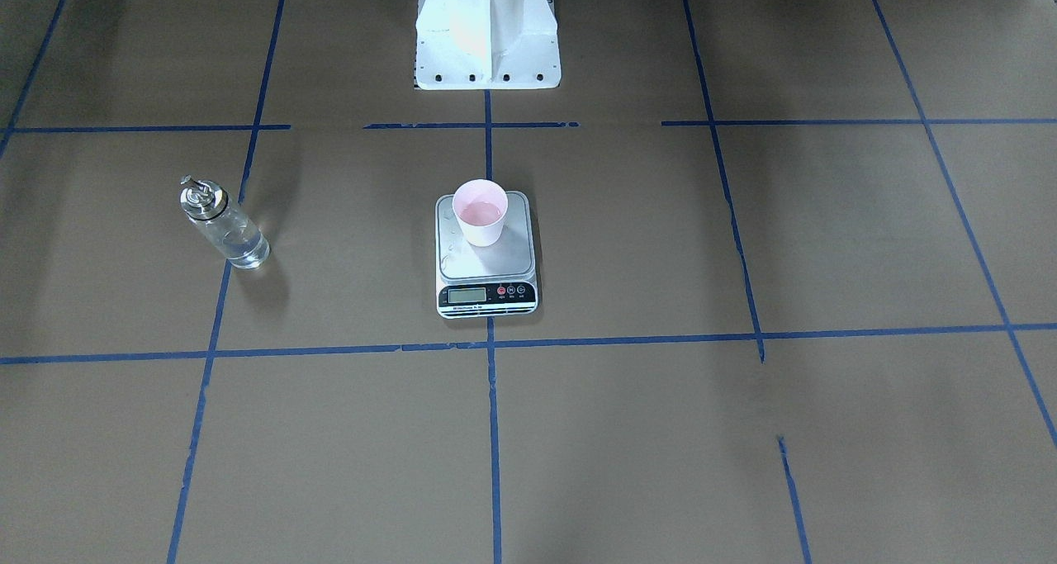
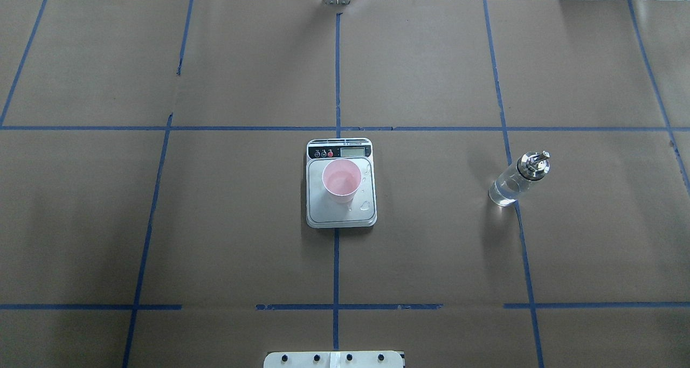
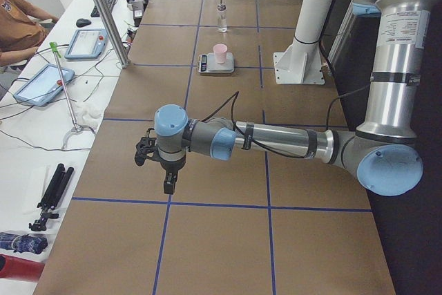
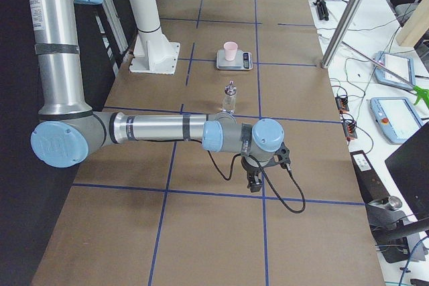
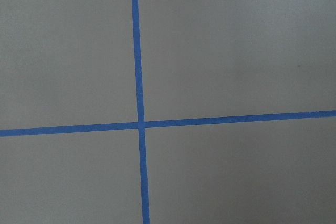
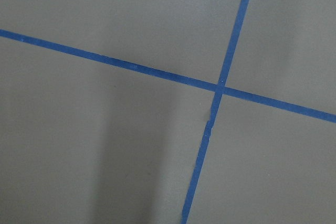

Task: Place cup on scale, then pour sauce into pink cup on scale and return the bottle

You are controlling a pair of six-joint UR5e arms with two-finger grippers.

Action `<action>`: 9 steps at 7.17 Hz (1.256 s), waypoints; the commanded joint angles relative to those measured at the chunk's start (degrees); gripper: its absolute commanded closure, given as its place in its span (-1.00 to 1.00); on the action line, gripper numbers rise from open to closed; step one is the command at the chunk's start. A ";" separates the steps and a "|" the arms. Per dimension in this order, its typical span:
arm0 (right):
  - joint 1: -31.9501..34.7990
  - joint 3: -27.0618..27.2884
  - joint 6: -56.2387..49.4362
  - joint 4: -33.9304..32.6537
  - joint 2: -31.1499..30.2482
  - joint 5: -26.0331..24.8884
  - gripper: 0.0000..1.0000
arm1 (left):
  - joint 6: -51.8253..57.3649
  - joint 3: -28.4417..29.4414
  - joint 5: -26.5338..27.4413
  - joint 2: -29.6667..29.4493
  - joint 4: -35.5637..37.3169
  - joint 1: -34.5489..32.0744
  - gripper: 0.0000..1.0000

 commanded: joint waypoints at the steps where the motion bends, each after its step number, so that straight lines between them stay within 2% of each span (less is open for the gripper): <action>1: 0.00 -0.03 -0.04 0.00 -0.16 0.30 -1.00 | 0.49 -0.08 0.07 -0.25 5.03 -0.09 -1.00; 3: 0.00 -0.03 0.05 0.00 -0.25 0.38 -1.00 | 0.49 -2.97 0.51 -0.43 11.10 -0.01 -1.00; 9: -0.62 -0.39 0.14 -0.09 -0.43 2.32 -1.00 | 0.05 -4.65 -0.10 -0.34 10.78 0.26 -1.00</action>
